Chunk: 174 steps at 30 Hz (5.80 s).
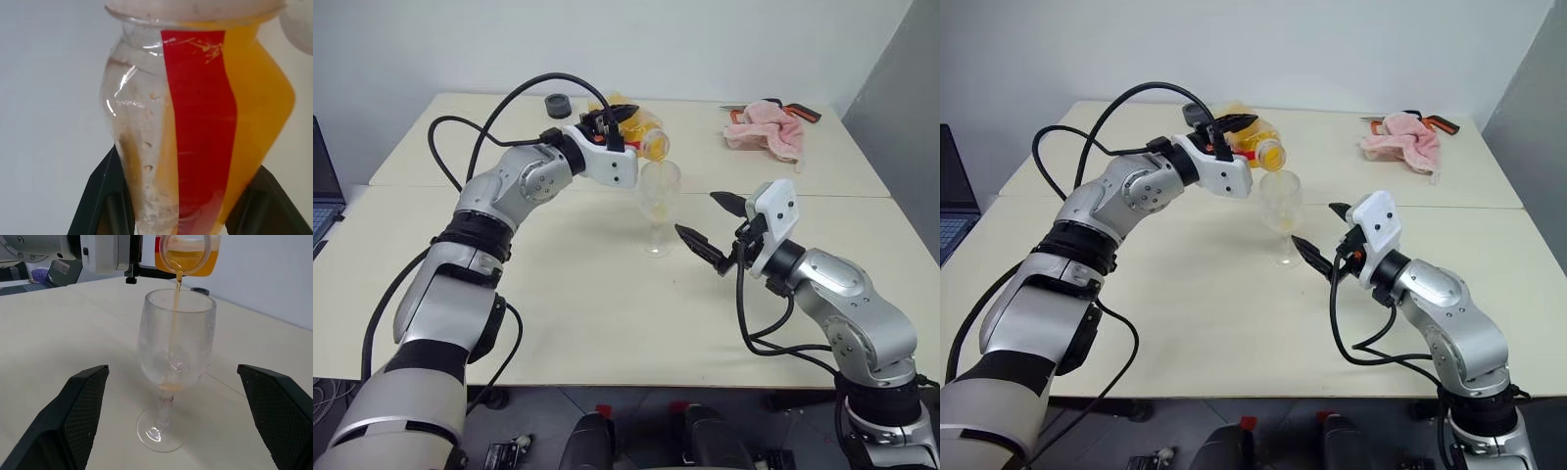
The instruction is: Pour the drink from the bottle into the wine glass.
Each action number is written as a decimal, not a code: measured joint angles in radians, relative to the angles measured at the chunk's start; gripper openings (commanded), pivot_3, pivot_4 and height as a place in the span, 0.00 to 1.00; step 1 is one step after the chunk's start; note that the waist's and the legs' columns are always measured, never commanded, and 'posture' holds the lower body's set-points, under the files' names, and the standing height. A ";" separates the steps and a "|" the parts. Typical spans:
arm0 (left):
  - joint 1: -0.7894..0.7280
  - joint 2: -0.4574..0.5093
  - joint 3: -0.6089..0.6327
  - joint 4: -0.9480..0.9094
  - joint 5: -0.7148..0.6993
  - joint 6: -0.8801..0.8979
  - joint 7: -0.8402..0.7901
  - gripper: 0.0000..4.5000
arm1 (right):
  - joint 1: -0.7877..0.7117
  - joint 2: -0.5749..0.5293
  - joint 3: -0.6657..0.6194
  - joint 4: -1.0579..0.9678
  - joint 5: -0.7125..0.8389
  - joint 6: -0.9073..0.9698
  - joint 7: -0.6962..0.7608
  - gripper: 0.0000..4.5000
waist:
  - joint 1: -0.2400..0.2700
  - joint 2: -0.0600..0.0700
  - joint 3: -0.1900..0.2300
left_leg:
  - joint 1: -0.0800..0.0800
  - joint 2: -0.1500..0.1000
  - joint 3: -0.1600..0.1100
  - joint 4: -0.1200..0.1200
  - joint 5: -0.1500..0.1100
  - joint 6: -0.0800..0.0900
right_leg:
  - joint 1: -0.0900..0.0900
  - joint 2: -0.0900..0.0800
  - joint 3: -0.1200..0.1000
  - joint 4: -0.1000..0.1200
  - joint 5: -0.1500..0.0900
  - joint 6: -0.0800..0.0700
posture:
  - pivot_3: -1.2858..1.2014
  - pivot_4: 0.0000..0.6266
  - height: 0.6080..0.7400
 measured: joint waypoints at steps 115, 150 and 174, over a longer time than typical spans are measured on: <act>-0.101 -0.037 -0.040 0.172 -0.036 0.006 0.055 0.39 | 0.108 -0.056 -0.049 -0.077 0.119 -0.064 0.045 1.00 | 0.000 0.000 0.000 | 0.000 0.000 0.001 0.001 0.000 0.000 | 0.000 0.000 0.000 0.001 0.000 0.000 | 0.52 0.24 1.00; 0.588 -0.096 0.607 -0.707 -0.848 1.268 -0.176 0.38 | -0.046 -0.148 0.127 -0.065 0.137 0.007 0.197 1.00 | 0.003 0.001 -0.001 | 0.001 0.000 -0.006 0.013 0.000 0.000 | 0.004 0.000 -0.002 0.010 0.000 0.000 | 0.52 0.24 1.00; 0.637 -0.096 0.612 -0.636 -0.867 1.173 -0.158 0.99 | -0.118 -0.092 0.152 -0.029 0.082 0.068 0.142 1.00 | 0.002 0.001 -0.001 | 0.000 0.000 -0.006 0.013 0.000 0.000 | 0.003 0.000 -0.002 0.009 0.000 0.000 | 0.52 0.24 1.00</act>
